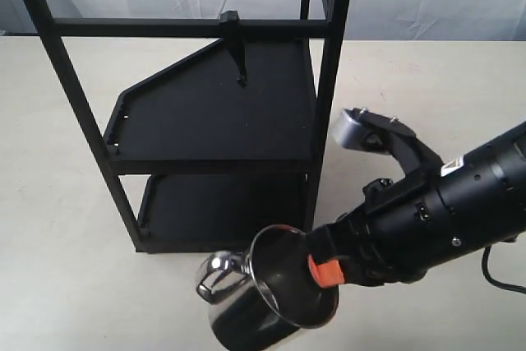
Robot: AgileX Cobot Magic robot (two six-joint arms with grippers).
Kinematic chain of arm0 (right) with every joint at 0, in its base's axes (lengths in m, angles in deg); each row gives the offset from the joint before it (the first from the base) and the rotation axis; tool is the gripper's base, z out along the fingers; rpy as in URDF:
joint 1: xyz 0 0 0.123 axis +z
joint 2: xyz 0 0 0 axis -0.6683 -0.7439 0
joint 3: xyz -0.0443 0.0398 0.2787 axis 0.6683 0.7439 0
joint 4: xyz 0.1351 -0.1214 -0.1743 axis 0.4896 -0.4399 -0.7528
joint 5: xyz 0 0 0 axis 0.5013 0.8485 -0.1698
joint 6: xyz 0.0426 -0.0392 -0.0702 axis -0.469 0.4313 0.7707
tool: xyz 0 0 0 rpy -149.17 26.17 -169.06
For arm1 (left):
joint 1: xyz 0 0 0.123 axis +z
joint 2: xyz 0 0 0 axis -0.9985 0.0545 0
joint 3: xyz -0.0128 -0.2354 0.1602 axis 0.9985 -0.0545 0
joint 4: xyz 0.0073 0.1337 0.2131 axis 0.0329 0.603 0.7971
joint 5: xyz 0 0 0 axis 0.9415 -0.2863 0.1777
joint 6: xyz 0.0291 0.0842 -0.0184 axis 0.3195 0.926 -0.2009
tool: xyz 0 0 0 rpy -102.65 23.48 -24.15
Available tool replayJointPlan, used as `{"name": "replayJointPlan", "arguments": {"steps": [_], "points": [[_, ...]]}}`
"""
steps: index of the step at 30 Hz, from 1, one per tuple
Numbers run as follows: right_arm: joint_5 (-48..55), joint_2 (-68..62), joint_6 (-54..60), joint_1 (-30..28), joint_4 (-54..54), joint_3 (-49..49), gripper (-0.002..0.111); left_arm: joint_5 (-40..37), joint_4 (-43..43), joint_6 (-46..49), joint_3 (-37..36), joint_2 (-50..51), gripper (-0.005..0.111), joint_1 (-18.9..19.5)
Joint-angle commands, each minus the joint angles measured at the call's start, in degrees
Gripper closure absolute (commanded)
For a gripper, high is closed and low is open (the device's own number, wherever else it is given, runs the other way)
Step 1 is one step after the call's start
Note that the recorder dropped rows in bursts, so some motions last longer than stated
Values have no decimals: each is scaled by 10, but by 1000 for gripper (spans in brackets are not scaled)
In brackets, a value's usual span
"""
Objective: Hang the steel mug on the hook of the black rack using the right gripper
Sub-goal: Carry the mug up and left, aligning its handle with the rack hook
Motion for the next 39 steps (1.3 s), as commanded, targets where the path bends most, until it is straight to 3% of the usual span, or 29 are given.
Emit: {"name": "replayJointPlan", "arguments": {"steps": [1, 6, 15, 35, 39], "points": [[-49, 48, 11, 1, 84, 12, 109, 3, 3, -1, 0, -3, 105, -3], [-72, 56, 16, 1, 224, 12, 109, 3, 3, -1, 0, -3, 105, -3], [-101, 62, 44, 1, 267, 12, 109, 3, 3, -1, 0, -3, 105, -3], [-169, 94, 29, 1, 254, 12, 109, 3, 3, -1, 0, -3, 105, -3], [-247, 136, -16, 1, 241, 48, 109, 3, 3, -1, 0, -3, 105, -3]]}}
